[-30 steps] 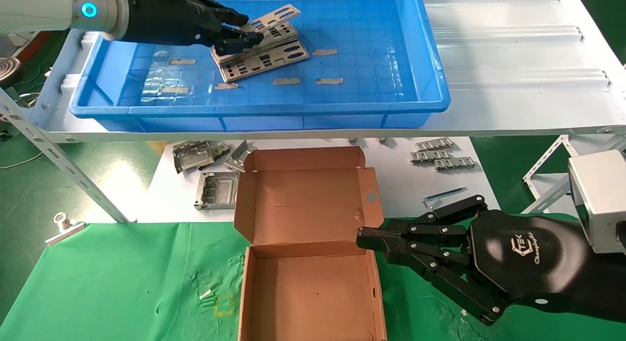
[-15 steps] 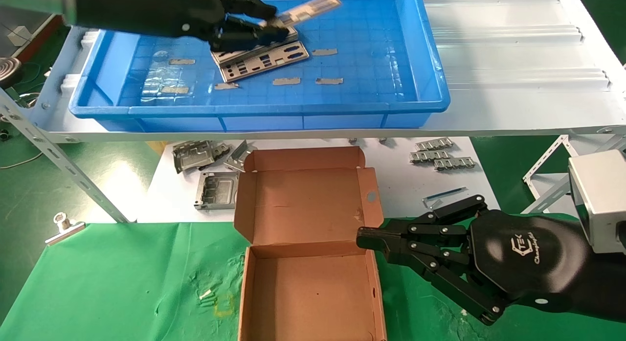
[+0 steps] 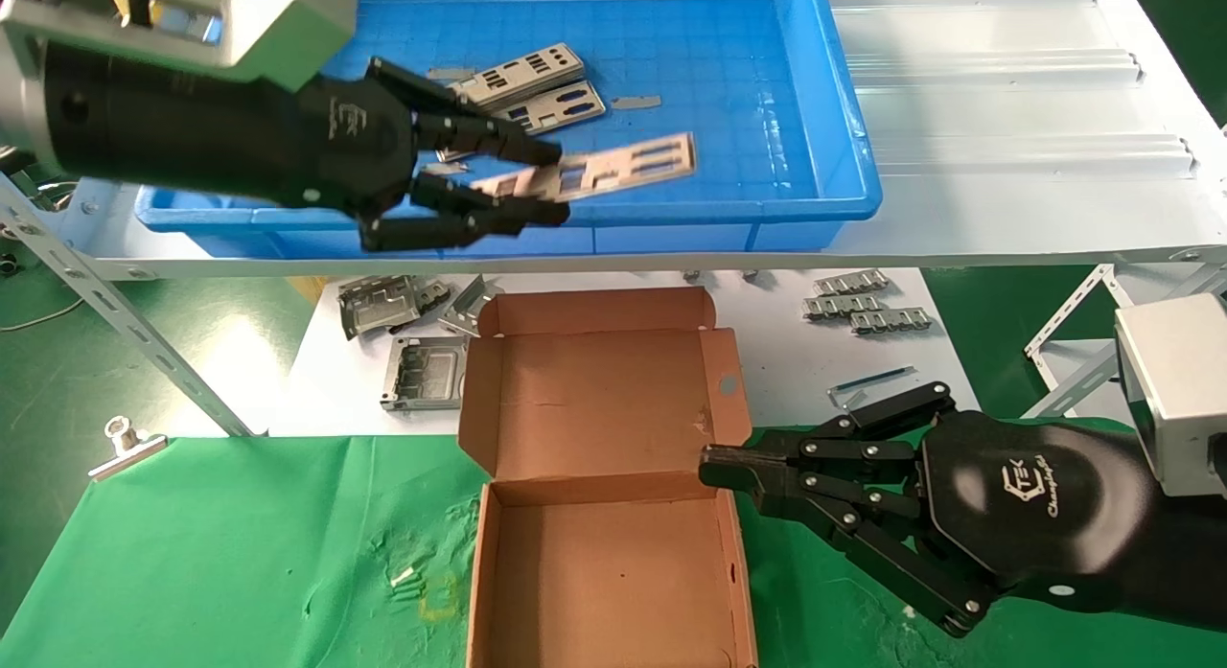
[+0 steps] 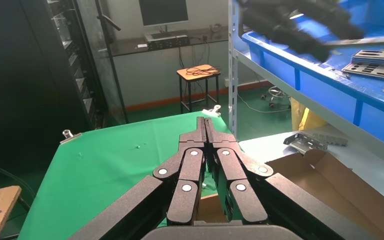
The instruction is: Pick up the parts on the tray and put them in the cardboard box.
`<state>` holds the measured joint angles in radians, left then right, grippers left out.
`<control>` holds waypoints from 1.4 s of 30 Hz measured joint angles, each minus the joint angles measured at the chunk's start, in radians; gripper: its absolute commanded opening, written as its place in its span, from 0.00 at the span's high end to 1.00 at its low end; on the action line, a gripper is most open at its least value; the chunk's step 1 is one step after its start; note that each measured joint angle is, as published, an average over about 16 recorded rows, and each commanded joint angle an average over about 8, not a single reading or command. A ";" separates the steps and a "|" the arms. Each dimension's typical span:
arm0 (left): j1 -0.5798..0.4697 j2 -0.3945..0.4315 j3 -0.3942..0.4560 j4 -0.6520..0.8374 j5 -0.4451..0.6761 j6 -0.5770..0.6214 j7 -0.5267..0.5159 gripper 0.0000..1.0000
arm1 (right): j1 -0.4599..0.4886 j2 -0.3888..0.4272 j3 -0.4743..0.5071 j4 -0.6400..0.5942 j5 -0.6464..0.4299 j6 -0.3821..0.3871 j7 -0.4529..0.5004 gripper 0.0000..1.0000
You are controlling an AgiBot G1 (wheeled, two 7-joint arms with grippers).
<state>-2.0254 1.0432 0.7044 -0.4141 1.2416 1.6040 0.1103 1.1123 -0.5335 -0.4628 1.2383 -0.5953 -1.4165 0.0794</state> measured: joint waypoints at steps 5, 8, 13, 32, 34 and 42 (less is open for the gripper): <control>0.083 -0.075 0.061 -0.173 -0.077 -0.016 -0.061 1.00 | 0.000 0.000 0.000 0.000 0.000 0.000 0.000 1.00; 0.129 -0.110 0.094 -0.253 -0.107 -0.033 -0.094 1.00 | 0.000 0.000 0.000 0.000 0.000 0.000 0.000 1.00; 0.198 -0.137 0.127 -0.335 -0.116 -0.076 -0.129 1.00 | 0.000 0.000 0.000 0.000 0.000 0.000 0.000 0.57; 0.450 -0.086 0.227 -0.527 0.035 -0.362 -0.249 1.00 | 0.000 0.000 0.000 0.000 0.000 0.000 0.000 0.00; 0.473 -0.080 0.236 -0.548 0.055 -0.394 -0.259 1.00 | 0.000 0.000 0.000 0.000 0.000 0.000 0.000 0.00; 0.542 -0.069 0.263 -0.637 0.115 -0.498 -0.303 0.94 | 0.000 0.000 0.000 0.000 0.000 0.000 0.000 0.00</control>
<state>-1.4837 0.9741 0.9670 -1.0516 1.3570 1.1061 -0.1929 1.1123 -0.5335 -0.4628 1.2383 -0.5953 -1.4165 0.0794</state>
